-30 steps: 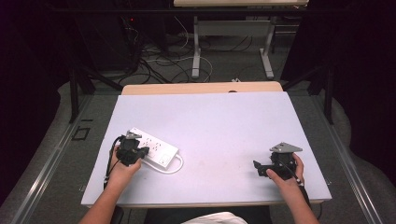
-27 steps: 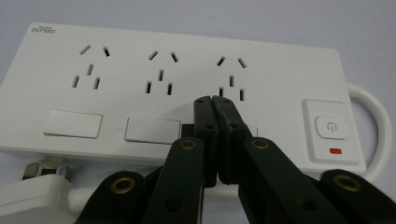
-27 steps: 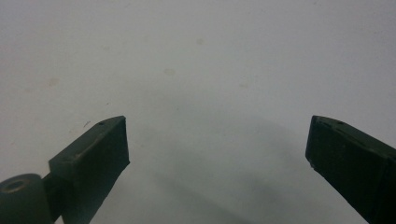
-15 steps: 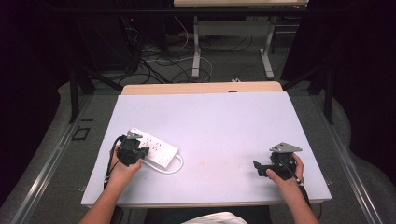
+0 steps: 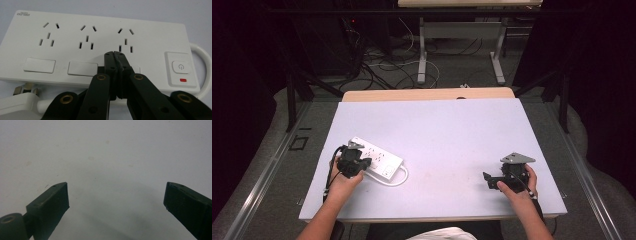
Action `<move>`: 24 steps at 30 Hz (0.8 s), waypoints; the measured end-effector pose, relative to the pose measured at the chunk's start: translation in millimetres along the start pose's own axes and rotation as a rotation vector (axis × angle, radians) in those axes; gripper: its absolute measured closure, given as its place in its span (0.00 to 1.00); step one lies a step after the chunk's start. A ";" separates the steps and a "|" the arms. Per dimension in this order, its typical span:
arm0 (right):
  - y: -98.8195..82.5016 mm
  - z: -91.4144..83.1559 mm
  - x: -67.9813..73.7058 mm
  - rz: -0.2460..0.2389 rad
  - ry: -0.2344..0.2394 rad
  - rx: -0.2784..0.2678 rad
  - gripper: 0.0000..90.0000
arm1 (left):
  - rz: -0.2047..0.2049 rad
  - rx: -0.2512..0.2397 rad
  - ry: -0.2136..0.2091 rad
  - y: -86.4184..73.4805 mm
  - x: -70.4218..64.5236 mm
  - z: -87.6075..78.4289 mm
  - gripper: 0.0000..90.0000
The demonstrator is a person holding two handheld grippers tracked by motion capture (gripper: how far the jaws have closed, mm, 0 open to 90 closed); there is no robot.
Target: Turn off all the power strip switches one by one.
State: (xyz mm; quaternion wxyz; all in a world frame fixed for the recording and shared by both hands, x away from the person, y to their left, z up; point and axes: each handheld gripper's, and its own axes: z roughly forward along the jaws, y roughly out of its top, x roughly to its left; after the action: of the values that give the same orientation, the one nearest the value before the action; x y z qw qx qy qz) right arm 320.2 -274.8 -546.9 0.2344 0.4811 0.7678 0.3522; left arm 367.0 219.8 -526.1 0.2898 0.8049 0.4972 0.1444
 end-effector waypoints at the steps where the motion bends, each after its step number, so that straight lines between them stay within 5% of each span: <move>1: 0.0 -0.1 -0.1 -0.002 0.000 0.000 0.06 | 0.003 0.000 0.002 0.1 0.3 -0.1 1.00; 13: 0.0 -0.1 0.0 0.001 -0.003 0.000 0.06 | 0.001 -0.005 -0.013 8.9 -0.3 -1.4 1.00; 24: 0.4 0.1 1.6 -0.005 -0.004 -0.004 0.06 | 0.013 -0.047 0.030 27.4 4.5 -4.4 1.00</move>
State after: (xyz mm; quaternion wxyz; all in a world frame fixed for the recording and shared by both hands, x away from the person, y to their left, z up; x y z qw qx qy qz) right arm 319.8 -273.2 -546.7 0.2375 0.4794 0.7679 0.3523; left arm 386.4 215.9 -506.1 0.3004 0.7988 0.4926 0.1701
